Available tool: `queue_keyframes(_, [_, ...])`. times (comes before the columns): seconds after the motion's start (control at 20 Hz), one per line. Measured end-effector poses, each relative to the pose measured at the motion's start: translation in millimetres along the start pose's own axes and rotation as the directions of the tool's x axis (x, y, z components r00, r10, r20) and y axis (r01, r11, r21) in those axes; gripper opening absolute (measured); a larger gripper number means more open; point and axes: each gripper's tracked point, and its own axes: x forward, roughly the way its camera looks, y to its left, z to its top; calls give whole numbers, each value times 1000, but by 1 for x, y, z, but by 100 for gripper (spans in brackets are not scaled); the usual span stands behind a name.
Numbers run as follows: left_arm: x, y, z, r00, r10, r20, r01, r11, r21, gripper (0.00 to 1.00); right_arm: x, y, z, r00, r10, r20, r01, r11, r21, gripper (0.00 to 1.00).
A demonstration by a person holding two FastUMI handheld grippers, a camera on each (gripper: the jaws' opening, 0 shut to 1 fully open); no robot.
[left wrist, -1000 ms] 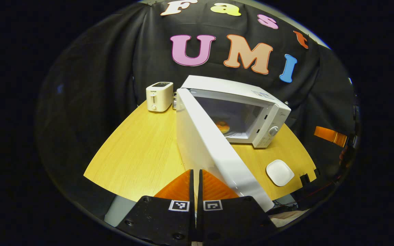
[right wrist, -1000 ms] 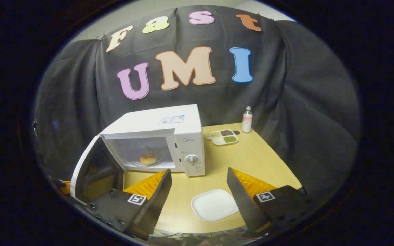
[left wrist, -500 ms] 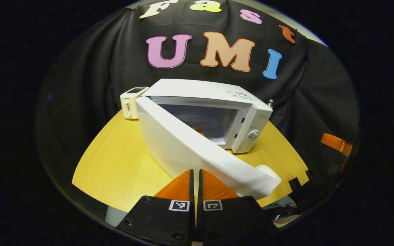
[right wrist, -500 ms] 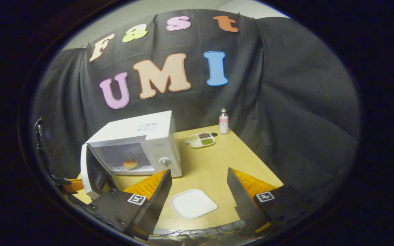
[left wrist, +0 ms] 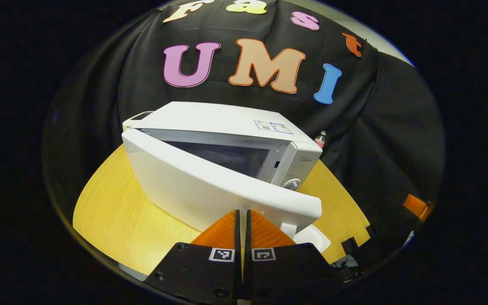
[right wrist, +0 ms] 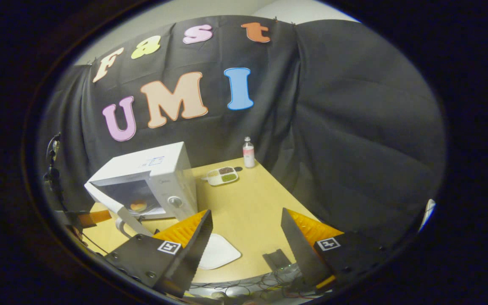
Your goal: Open the microwave oven with the left hand, put the food in, and close the microwave oven.
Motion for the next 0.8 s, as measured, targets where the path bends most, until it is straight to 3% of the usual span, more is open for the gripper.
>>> queue_keyframes(0.1, [13, -8, 5, 1000, 0, 4, 0, 1000, 8, 1, 0, -6, -4, 1000, -9, -5, 9, 1000, 15, 92])
queue_keyframes(0.15, [18, -12, 8, 1000, -4, 4, 4, 1000, 16, 1, 0, -9, -5, 1000, -12, -5, 12, 1000, 19, 100])
queue_keyframes(0.8, [86, -40, 36, 1000, -5, 9, 4, 999, 49, 1, 16, -31, -6, 999, -34, -10, 35, 998, 49, 100])
